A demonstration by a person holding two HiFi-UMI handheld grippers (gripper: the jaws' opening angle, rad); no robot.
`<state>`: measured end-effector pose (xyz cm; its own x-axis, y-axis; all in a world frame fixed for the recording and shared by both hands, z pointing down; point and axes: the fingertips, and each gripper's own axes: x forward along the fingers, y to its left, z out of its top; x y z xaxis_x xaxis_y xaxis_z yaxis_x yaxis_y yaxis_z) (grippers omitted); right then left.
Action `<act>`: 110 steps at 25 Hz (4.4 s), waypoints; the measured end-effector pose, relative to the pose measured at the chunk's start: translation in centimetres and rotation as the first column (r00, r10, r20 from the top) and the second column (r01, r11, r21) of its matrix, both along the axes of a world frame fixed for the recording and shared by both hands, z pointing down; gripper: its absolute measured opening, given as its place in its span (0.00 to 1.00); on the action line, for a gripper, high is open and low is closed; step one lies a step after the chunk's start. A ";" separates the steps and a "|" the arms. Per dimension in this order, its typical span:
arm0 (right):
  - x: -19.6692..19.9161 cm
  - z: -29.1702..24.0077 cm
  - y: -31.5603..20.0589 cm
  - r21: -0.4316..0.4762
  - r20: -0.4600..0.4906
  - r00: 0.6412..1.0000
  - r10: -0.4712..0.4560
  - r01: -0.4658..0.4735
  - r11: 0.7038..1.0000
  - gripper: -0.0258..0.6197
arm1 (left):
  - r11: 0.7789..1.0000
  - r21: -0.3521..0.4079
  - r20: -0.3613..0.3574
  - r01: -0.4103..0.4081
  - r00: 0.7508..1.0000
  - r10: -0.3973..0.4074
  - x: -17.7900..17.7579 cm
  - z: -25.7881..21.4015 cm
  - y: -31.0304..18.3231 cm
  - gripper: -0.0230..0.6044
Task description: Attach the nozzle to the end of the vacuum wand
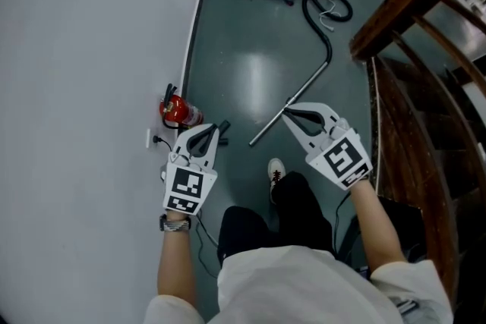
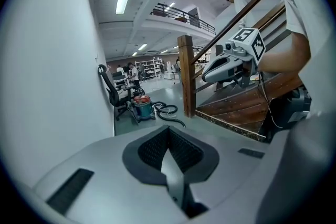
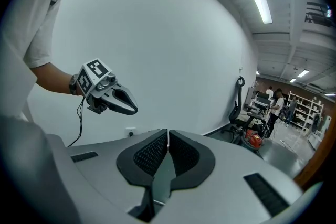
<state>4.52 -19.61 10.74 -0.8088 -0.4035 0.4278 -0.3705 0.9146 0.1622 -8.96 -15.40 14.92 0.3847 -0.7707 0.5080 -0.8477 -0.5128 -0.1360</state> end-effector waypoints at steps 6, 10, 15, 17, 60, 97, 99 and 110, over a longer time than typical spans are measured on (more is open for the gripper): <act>-0.1 4.9 -1.7 -0.001 -0.001 1.000 -0.008 0.008 1.000 0.09 | 1.000 -0.006 -0.010 0.012 1.000 -0.012 -0.6 4.5 -1.4 0.04; -0.1 7.8 -2.6 0.003 -0.009 1.000 -0.026 0.026 1.000 0.09 | 1.000 -0.003 -0.014 0.004 1.000 -0.004 -0.6 6.8 -2.6 0.04; -0.7 11.8 -3.9 0.011 -0.017 0.999 -0.046 0.047 0.999 0.09 | 1.000 0.028 -0.005 -0.003 1.000 0.003 -0.8 9.5 -4.4 0.04; -1.2 13.9 -4.1 0.030 -0.041 0.996 -0.079 0.080 0.996 0.09 | 0.999 0.031 -0.026 -0.009 1.000 0.010 -0.8 11.1 -4.7 0.04; -4.7 71.5 -2.7 -0.269 -0.191 0.889 -0.417 0.361 0.893 0.09 | 0.951 -0.269 0.071 -0.155 0.981 0.181 -6.1 66.5 -4.8 0.04; -0.8 86.1 -0.9 -0.345 -0.660 0.275 -0.699 0.716 0.607 0.32 | 0.685 -0.687 0.245 -0.241 0.811 0.531 -7.9 79.7 2.4 0.34; -0.9 86.4 -0.9 -0.334 -0.673 0.258 -0.693 0.730 0.597 0.32 | 0.668 -0.704 0.255 -0.242 0.792 0.555 -7.9 80.3 2.7 0.36; -1.0 86.0 -0.8 -0.351 -0.652 0.237 -0.720 0.748 0.564 0.30 | 0.658 -0.703 0.312 -0.271 0.713 0.627 -7.8 81.4 2.2 0.32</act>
